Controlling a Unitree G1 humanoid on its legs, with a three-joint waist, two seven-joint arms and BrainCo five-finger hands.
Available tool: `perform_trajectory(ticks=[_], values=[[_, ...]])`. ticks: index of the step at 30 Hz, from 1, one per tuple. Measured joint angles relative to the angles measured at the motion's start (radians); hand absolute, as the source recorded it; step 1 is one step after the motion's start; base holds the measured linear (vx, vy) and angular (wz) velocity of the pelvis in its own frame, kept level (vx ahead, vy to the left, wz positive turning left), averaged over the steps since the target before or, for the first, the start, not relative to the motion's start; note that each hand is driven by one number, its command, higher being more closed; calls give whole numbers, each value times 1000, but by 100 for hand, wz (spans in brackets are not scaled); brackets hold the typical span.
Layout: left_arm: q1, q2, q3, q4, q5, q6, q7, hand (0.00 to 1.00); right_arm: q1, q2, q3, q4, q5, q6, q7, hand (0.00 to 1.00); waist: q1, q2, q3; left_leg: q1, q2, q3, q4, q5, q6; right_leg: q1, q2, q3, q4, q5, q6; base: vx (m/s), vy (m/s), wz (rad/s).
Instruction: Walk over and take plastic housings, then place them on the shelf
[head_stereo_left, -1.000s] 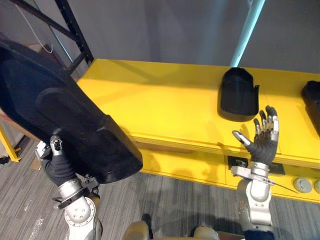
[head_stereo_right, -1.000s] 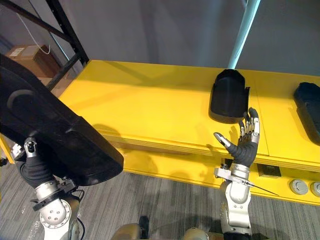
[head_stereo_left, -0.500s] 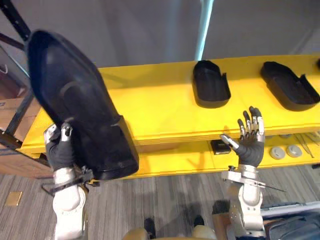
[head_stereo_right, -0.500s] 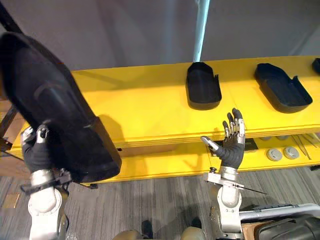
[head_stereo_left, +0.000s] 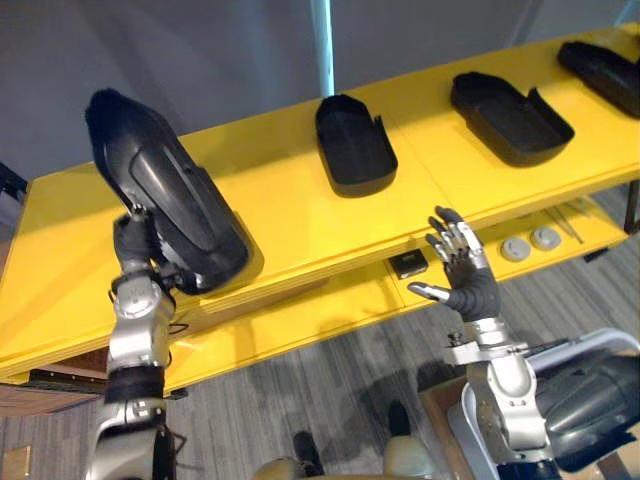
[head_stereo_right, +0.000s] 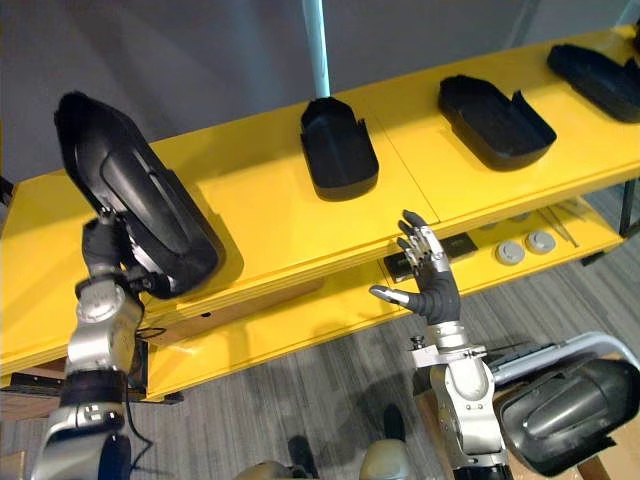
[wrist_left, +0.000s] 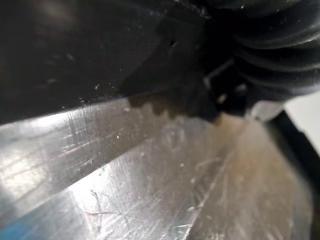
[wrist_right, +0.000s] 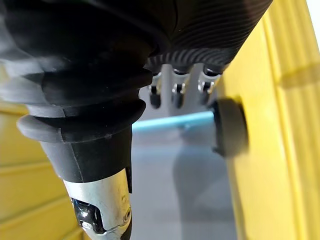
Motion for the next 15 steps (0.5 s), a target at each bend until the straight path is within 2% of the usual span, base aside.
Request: perform_trajectory(ticks=[4,6,7,8,11,15], values=[[-74,60,-40,82,9,48,-9,100,0,-16,71,-19,0,13,11,0,-17,-5,24,-13,-1,5,2,1,1,-30,1,22,23,2,3,-11,-5,-9],[-110,88,-51,123,56,98,-15,100,-4,-19,106,-43,-1,13,7,0,-27,-6,30,-17,-1,5,3,1,1,-42,2,31,33,1,2,16,-2,-8],[-117,95,-59,129,71,106,-16,100,-4,-20,109,-49,-1,13,5,0,-28,-6,33,-17,-1,4,4,1,1,-42,2,32,35,1,1,-6,-1,-6],[-149,129,-78,141,113,141,-37,100,-6,-27,123,-76,-1,13,-5,0,-31,-9,60,-17,1,4,9,1,1,-50,1,37,52,-4,-4,-18,0,-7],[-196,170,-78,156,163,184,-50,100,-13,-32,145,-93,1,14,-20,0,-31,-14,103,-29,6,11,9,0,0,-83,6,52,83,-13,-9,-47,-14,-10],[-255,179,-92,212,209,243,-76,100,-8,-42,192,-94,2,30,-62,0,-35,-17,122,-52,19,26,28,0,-1,-116,15,62,109,-16,-13,-25,-24,-7]])
